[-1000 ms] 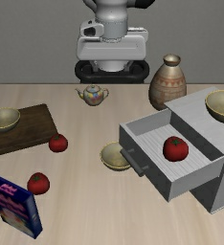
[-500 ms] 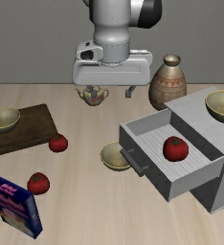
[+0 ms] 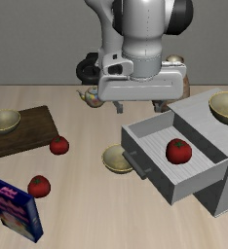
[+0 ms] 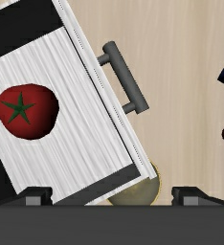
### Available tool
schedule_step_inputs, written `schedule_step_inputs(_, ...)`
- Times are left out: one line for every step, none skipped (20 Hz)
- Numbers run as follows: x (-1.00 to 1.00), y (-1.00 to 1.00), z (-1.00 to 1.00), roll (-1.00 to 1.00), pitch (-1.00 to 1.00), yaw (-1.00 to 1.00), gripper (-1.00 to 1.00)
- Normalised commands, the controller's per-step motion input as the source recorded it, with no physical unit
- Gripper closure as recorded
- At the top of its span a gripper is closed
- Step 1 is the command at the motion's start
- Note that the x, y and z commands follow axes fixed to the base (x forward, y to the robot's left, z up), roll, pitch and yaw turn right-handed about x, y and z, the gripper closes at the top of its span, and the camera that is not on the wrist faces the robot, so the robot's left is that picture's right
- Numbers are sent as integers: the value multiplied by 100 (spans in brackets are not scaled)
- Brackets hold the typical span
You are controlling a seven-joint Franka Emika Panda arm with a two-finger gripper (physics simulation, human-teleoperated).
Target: Pick the tomato in the top layer of the drawer and place it on the porcelain bowl at the top of the cabinet
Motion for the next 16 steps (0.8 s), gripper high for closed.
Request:
schedule_step_inputs(0,100,0,0,0,0,-100)
schedule_step_inputs(0,100,0,0,0,0,-100)
schedule_step_inputs(0,100,0,0,0,0,-100)
schedule_step_inputs(0,100,0,0,0,0,-100)
schedule_step_inputs(0,100,0,0,0,0,-100)
schedule_step_inputs(0,0,0,0,0,-22,-100)
schedule_step_inputs(0,0,0,0,0,-22,-100)
schedule_step_inputs(0,0,0,0,0,-45,-100)
schedule_step_inputs(0,0,0,0,0,-45,-100)
schedule_step_inputs(0,0,0,0,0,-45,-100)
schedule_step_inputs(0,0,0,0,0,-68,-100)
schedule_step_inputs(0,0,0,0,0,-45,-100)
schedule_step_inputs(0,0,0,0,0,-45,-100)
schedule_step_inputs(0,0,0,0,0,-45,-100)
schedule_step_inputs(0,0,0,0,0,-45,-100)
schedule_step_inputs(0,0,0,0,0,-45,-100)
